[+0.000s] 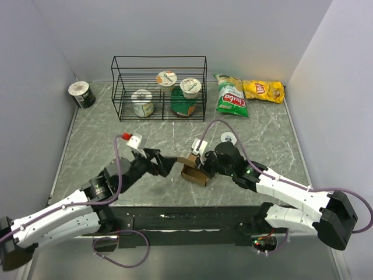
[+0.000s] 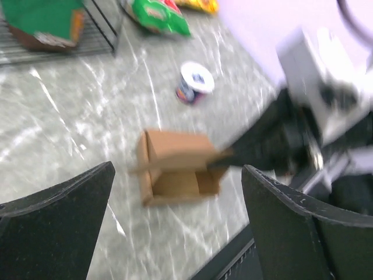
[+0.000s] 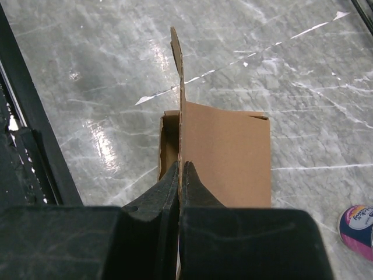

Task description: Fold the paper box

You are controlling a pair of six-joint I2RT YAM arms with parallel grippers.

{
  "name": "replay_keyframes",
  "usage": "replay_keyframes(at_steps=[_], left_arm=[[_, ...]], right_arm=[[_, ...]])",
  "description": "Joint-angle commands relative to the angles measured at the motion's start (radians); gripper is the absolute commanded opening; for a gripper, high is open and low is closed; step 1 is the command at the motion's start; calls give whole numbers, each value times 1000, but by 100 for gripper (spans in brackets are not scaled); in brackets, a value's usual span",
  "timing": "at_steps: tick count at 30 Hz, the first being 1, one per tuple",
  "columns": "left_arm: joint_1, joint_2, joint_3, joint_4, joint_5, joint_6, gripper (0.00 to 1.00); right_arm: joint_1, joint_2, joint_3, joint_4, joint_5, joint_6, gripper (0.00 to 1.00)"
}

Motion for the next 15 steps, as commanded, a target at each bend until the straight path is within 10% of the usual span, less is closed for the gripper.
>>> replay_keyframes(at_steps=[1,7,15], left_arm=[[134,70,74,-10,193,-95,96],[228,309,126,51,322,-126,96],[282,565,130,183,515,-101,96]], right_arm=[[30,22,10,-9,52,-11,0],[96,67,27,-38,136,-16,2],[155,97,35,-52,208,1,34]])
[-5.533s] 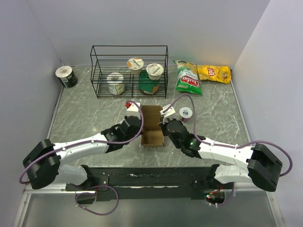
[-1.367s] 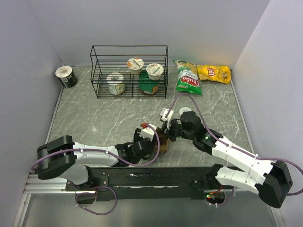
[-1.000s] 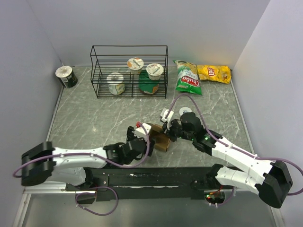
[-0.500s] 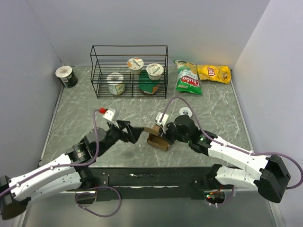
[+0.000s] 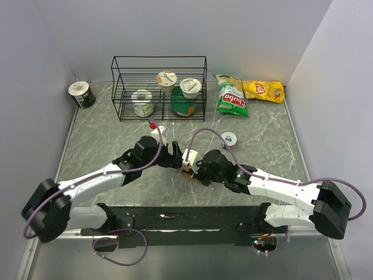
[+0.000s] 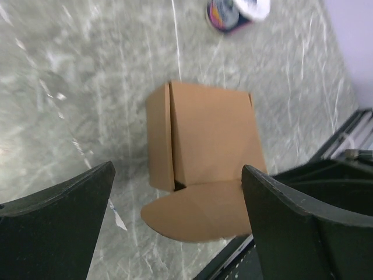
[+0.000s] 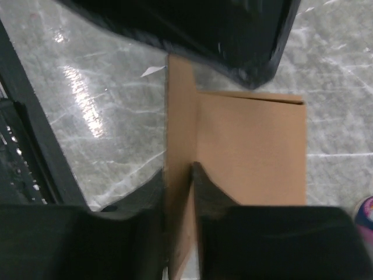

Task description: Fold the paper box

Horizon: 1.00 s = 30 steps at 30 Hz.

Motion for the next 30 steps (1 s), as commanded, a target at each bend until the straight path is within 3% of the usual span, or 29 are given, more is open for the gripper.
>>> replay_keyframes(at_steps=[1,4,7,18,24,27,30], left_arm=[[7,81,30,114,139,10,97],[9,147,36,136,171,20,99],[9,194,39,139,159,31,93],[9,297,40,166,125,51,64],[9,326,28,177,122,50,43],[9,329,14,192,120,54,37],[9,332,10,200,120,59,38]], right_arm=[[22,4,32,-14,59,6,44],[27,-5,35,-21,59,14,65],[27,-37,29,-20,57,26,76],[19,-182,52,18,-95,146,92],[-149,-50,137,-72,-89,325,93],[-205,7,138,-72,-98,292,93],[-246,70,163,-73,-113,247,94]])
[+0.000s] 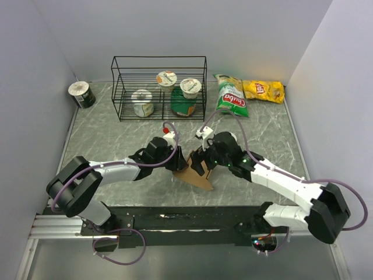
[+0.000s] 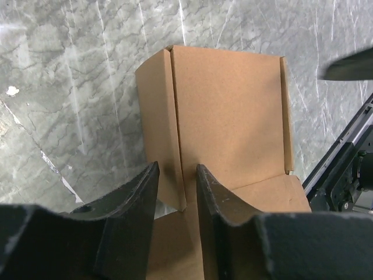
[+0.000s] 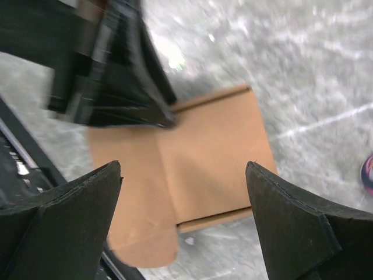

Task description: Fold the paper box

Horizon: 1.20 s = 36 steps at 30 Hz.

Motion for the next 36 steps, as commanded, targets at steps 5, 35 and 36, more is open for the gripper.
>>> replay_keyframes(at_steps=[5,35,36], left_arm=[[4,-41,0,6,-59,12,59],[270,-478,-94,-192,-93,52,99],[271,-479,-94,-190,-90,54,99]], right_arm=[[-93,131,118,-63,-57,-45,93],[229,333,202,-197,391,-217,100],[231,344,202,-198,382,-222,100]])
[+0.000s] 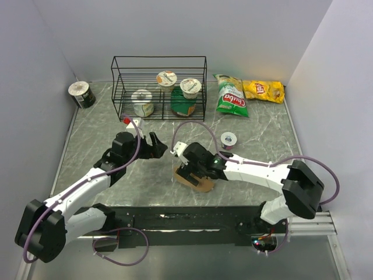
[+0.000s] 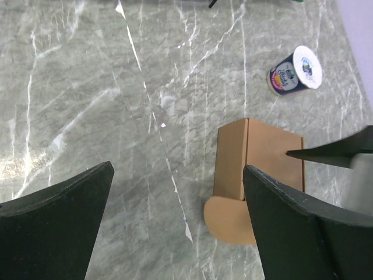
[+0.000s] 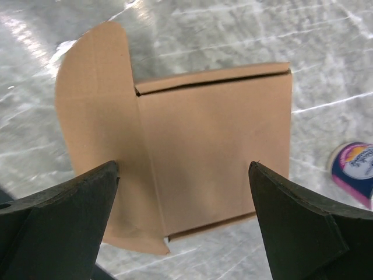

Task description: Fold the paper box

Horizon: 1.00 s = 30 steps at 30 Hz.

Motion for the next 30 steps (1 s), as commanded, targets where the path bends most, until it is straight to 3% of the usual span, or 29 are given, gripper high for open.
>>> replay_keyframes(at_steps=[1,10,15,17,23,30], left_arm=[[10,-27,-8,12,24,22,99],[13,-54,-3,9,35,22,99],[15,-85,0,3,27,30,99],[15,-97,-17,41,51,37,99],[15,-81,-135,258,272,63,99],[15,13,-190,438,438,74,99]], right_arm=[[9,50,51,-5,52,-52,100],[8,140,68,-40,15,-58,98],[5,143,88,-48,24,-78,85],[-3,140,94,-45,46,-81,75],[-38,100,94,-14,41,-88,64],[-119,39,92,0,-139,-105,58]])
